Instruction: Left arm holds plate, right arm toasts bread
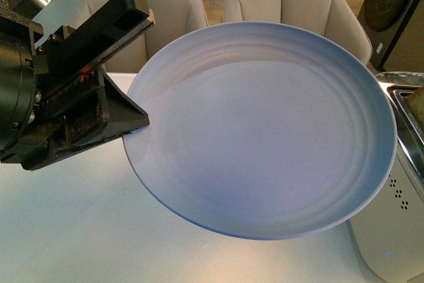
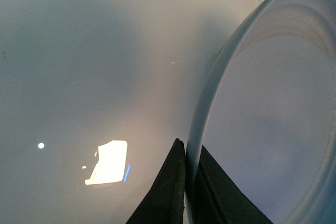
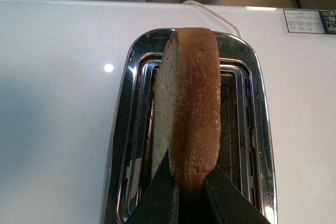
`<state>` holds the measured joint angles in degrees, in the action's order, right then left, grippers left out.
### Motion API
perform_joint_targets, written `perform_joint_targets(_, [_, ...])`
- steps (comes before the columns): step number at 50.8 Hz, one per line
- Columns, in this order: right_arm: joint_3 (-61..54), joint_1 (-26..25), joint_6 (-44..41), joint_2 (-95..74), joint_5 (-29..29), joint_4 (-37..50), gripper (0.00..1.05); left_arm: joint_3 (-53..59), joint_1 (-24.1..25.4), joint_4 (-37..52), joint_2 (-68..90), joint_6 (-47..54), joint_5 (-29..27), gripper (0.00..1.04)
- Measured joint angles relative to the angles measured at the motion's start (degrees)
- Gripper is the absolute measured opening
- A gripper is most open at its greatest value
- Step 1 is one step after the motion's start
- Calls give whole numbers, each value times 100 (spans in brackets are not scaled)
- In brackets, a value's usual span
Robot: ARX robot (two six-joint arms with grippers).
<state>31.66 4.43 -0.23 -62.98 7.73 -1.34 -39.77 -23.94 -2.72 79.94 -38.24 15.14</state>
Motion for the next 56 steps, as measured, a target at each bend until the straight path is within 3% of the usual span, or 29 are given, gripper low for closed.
perform_joint_targets(20, [9, -4, -2, -129, -109, -83, 3, 0, 0, 0, 0, 0, 0, 3])
perform_joint_targets(50, [-232, -96, 103, -1510, -380, 933, 3, 0, 0, 0, 0, 0, 0, 3])
perform_joint_targets(56, [-321, -133, 140, -1480, -452, 1027, 20, 0, 0, 0, 0, 0, 0, 3])
